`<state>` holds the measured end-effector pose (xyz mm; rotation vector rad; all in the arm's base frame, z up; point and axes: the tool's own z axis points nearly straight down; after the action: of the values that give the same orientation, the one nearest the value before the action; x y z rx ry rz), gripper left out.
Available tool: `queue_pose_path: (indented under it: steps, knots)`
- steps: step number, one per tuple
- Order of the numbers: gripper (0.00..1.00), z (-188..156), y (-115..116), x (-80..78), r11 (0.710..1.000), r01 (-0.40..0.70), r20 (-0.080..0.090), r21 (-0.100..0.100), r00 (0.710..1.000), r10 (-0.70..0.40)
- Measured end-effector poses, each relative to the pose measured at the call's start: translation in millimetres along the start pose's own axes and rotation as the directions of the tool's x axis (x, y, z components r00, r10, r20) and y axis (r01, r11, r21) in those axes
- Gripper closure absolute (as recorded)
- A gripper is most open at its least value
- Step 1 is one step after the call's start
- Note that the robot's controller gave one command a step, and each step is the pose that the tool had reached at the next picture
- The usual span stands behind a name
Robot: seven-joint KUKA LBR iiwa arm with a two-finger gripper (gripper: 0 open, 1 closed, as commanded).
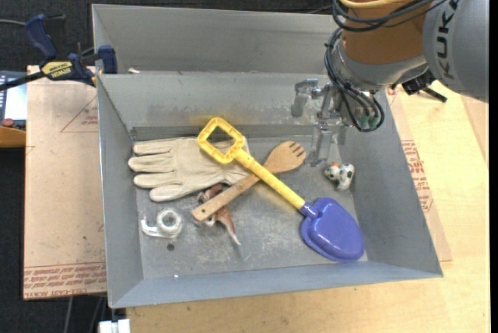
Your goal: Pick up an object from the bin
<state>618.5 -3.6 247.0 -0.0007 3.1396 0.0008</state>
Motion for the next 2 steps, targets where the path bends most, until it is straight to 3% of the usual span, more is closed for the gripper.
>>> queue_pose_path:
  steps: [1, 2]
  knots:
    - [0.0, 0, 0, 0.0, 1.0, 0.0, 0.0, 0.0, 1.0, 0.0]
    - [0.0, 42, 4, -4.7, 0.996, 0.093, 0.002, 0.0, 0.996, -0.093]
